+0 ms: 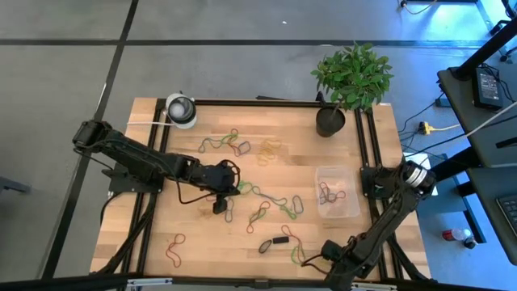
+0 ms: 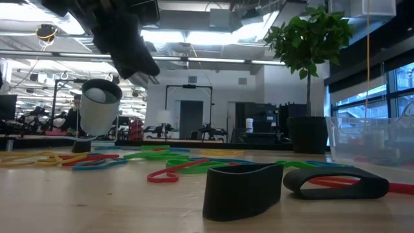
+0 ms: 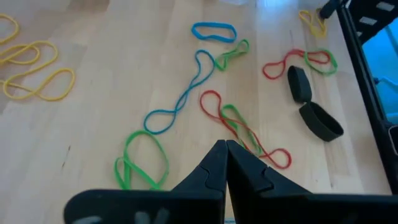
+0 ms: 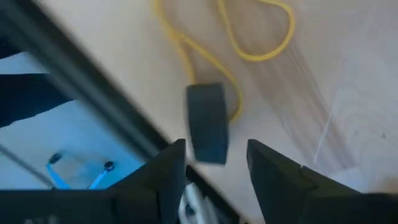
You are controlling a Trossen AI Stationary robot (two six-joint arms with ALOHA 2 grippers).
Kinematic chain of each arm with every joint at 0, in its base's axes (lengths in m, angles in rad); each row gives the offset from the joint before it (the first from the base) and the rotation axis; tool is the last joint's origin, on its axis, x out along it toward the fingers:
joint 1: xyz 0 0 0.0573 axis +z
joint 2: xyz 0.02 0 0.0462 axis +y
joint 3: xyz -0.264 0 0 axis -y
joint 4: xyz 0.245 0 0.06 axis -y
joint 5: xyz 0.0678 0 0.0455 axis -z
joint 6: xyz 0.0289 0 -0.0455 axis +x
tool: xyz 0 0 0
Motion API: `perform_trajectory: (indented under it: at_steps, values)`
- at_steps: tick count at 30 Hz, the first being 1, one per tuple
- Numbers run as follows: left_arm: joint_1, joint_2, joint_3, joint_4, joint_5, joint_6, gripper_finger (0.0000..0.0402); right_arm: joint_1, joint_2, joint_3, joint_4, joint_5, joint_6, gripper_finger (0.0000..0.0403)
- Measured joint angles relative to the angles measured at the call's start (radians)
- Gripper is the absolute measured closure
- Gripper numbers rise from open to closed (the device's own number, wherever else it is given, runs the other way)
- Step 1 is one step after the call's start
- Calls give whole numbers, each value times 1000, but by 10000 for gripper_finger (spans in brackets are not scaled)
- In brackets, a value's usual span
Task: Pick and place rubber bands into bin
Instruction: Put the black rubber band into the transparent bin
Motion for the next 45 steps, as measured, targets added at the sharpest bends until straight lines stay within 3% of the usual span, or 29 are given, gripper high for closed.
perform_trajectory:
  at_steps: [3, 6, 12, 16, 21, 25, 28, 30, 37, 41, 45]
  values:
    - [0, 0, 0, 27, 1, 0, 400, 3, 33, 0, 15, -1, 7, 228]
    - [0, 0, 0, 38, 2, 0, 400, 3, 46, 1, 28, -4, 10, 255]
    - [0, 0, 0, 38, 6, 7, 400, 3, -5, -1, 35, -4, 29, 386]
    - [0, 0, 0, 38, 6, 9, 400, 3, -87, -1, 3, 19, 82, 387]
    - [0, 0, 0, 42, 6, 13, 400, 3, -221, 0, -82, 150, 158, 397]
    - [0, 0, 0, 58, 5, 29, 400, -17, -328, 0, -210, 353, 210, 398]
    - [0, 0, 0, 80, 2, 35, 400, -67, -400, 0, -299, 491, 209, 399]
    - [0, 0, 0, 101, 2, 30, 400, -123, -442, 0, -359, 520, 199, 400]
    - [3, 0, 0, 142, 0, 28, 400, -388, -482, -5, -540, 463, -83, 401]
    - [3, 0, 0, 141, 0, 27, 400, -520, -482, -78, -529, 370, -232, 398]
    - [3, 0, 0, 140, 0, 11, 400, -581, -481, -209, -478, 278, -300, 387]
